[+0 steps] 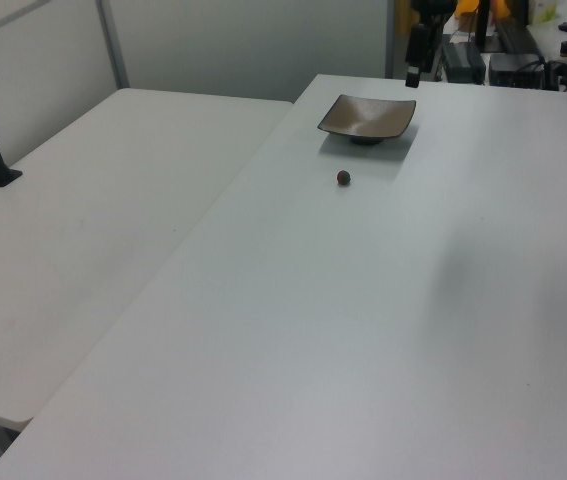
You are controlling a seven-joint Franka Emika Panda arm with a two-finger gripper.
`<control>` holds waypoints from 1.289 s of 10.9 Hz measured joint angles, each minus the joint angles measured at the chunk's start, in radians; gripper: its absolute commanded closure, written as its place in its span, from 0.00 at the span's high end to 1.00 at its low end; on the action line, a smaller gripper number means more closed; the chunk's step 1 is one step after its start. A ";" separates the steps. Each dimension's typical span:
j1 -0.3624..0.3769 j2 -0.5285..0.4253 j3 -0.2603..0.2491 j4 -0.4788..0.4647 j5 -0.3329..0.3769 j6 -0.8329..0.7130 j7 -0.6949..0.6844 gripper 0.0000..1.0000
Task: Strawberries on a ceramic plate
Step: 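Move the open gripper down toward the red strawberry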
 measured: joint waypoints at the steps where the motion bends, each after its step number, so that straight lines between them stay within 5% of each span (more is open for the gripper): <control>1: 0.000 0.012 0.000 0.000 0.000 0.031 -0.014 1.00; 14: -0.030 0.235 -0.001 0.000 0.000 0.406 -0.075 1.00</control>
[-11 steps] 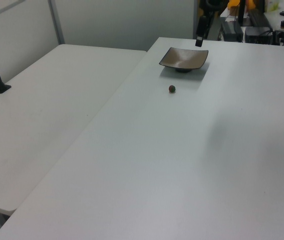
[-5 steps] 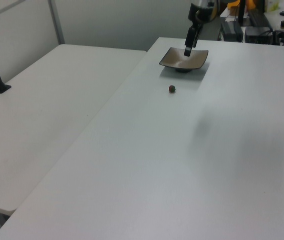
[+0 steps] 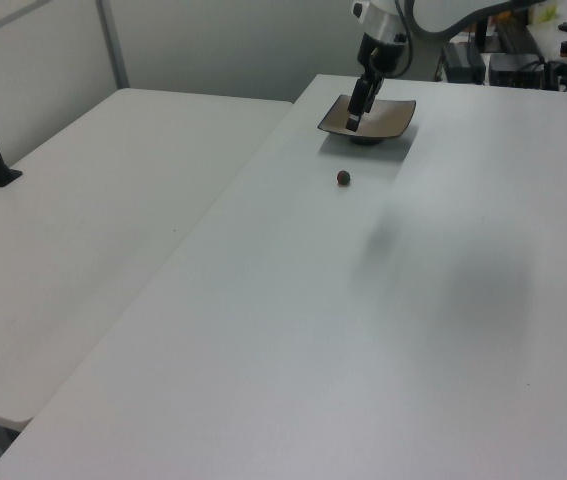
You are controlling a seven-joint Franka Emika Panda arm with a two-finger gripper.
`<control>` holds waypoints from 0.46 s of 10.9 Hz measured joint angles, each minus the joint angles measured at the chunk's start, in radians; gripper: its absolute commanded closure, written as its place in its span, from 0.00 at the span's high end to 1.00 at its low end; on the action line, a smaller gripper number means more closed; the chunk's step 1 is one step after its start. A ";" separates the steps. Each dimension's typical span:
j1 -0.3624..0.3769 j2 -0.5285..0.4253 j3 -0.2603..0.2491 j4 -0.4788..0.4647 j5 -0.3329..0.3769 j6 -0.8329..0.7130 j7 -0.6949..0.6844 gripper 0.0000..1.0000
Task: Strawberries on a ceramic plate
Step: 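Move the open gripper down toward the red strawberry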
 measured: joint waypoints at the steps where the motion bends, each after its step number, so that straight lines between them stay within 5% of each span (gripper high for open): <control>1: -0.015 0.012 0.000 0.000 0.000 0.020 0.000 1.00; 5: -0.086 0.055 -0.001 0.000 -0.023 0.069 -0.001 1.00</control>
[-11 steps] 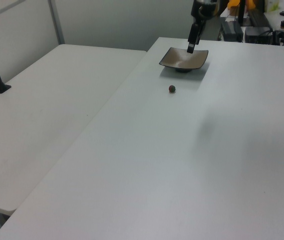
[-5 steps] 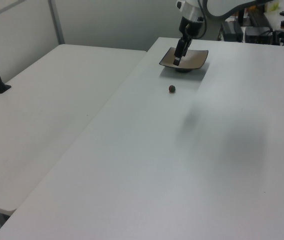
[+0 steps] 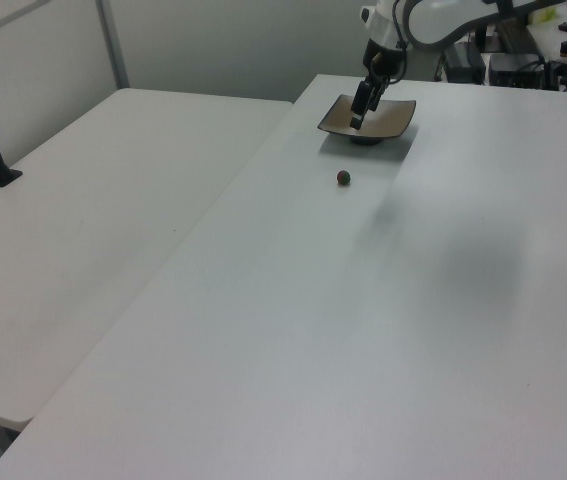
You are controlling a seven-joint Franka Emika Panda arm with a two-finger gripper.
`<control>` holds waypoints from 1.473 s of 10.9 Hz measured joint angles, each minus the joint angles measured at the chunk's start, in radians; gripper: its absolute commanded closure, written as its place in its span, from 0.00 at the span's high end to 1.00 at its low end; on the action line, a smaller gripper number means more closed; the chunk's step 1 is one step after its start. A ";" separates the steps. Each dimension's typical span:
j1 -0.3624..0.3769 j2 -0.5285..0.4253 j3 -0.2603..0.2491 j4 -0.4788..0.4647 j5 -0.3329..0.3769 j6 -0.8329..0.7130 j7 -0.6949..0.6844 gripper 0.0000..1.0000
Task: Strawberries on a ceramic plate
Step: 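Move the open gripper down toward the red strawberry, then close the gripper around the red strawberry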
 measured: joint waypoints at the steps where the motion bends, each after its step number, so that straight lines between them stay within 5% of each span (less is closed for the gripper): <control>1: -0.010 0.020 0.000 0.000 -0.012 0.018 0.000 1.00; 10: -0.033 0.237 0.001 0.000 -0.043 0.305 0.000 1.00; 14: -0.032 0.280 0.002 0.010 -0.043 0.366 0.000 0.77; 16: -0.031 0.293 0.003 0.017 -0.044 0.367 0.000 0.57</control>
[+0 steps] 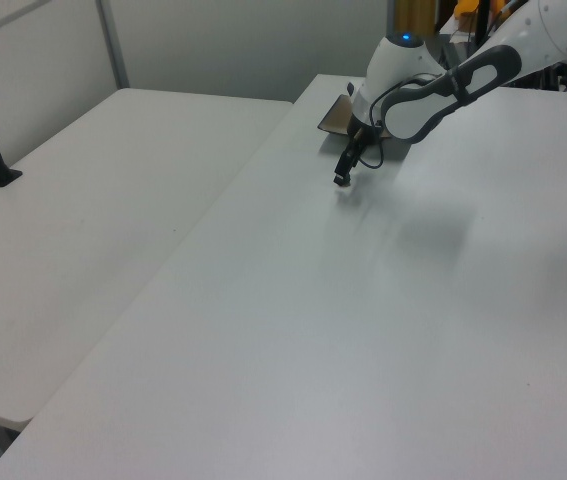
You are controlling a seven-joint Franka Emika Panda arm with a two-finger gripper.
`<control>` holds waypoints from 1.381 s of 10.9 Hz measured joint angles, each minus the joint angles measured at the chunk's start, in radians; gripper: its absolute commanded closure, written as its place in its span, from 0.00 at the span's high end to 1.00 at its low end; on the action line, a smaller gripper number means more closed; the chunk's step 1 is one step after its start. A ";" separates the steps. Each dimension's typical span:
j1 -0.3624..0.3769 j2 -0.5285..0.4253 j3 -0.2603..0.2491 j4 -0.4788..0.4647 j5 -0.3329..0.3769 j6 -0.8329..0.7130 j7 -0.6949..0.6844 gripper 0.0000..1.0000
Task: Strawberries on a ceramic plate
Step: 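Close the gripper around the red strawberry, then lift the strawberry and carry it over the brown square plate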
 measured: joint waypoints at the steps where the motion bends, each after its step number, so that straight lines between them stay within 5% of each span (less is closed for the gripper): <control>1: 0.000 0.001 0.000 0.001 -0.002 0.000 -0.002 0.43; 3: 0.000 0.001 0.000 0.002 -0.036 0.000 -0.004 0.17; 5: 0.000 0.001 0.000 0.004 -0.049 0.000 -0.004 0.03; 15: -0.001 -0.056 0.000 0.050 -0.049 -0.068 -0.006 0.00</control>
